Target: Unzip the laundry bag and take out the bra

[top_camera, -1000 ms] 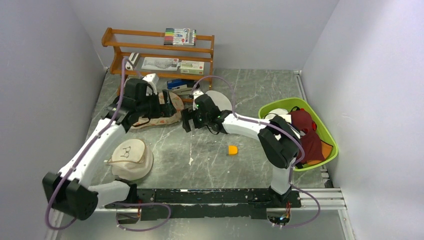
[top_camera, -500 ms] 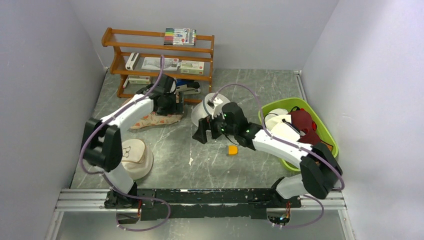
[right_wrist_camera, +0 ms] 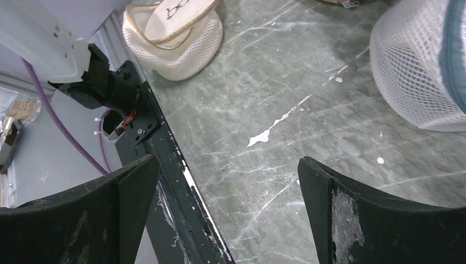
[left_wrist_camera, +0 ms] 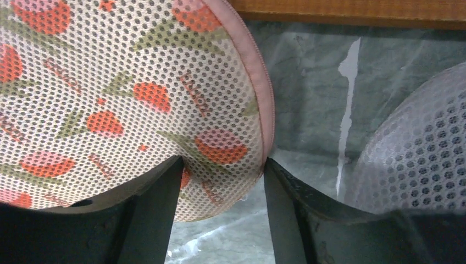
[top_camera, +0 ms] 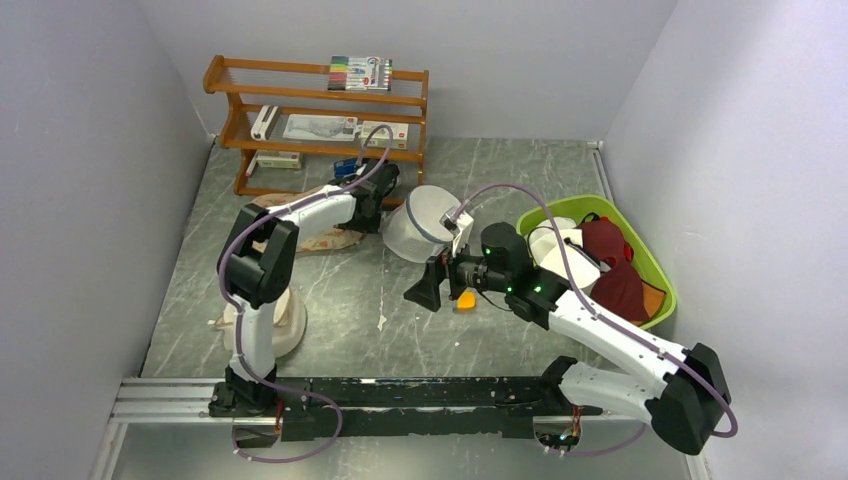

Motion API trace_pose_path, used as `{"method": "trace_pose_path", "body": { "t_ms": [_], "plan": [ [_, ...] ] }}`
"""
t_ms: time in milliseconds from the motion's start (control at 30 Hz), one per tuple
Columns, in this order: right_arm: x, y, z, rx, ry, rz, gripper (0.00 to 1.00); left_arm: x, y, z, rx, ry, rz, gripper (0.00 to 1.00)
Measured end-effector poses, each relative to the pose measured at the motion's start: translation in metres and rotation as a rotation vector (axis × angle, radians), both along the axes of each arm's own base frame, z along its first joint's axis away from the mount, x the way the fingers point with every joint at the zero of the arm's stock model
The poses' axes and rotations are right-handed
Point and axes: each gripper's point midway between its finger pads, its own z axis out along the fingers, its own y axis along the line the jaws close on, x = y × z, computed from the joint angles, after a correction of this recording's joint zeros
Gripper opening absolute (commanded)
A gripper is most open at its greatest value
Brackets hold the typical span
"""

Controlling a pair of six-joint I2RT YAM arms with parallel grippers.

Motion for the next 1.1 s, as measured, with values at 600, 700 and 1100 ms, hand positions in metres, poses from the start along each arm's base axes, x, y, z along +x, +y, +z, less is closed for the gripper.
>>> {"method": "trace_pose_path", "body": {
  "t_ms": [600,700,1100],
  "plan": [
    [0.02,-0.007,-0.063,-0.094,0.048,-0.127,0.92,-0.077,-0.017,0.057,-0.323,-0.013,-0.205,0.08],
    [0.023,0.004,-0.069,-0.084,0.04,-0.108,0.88,-0.095,-0.028,0.063,-0.429,-0.002,-0.237,0.09],
    [0.004,0.06,-0.106,-0.171,0.009,-0.055,0.62,-0.153,-0.051,0.06,-0.691,0.107,-0.271,0.12]
  ]
}}
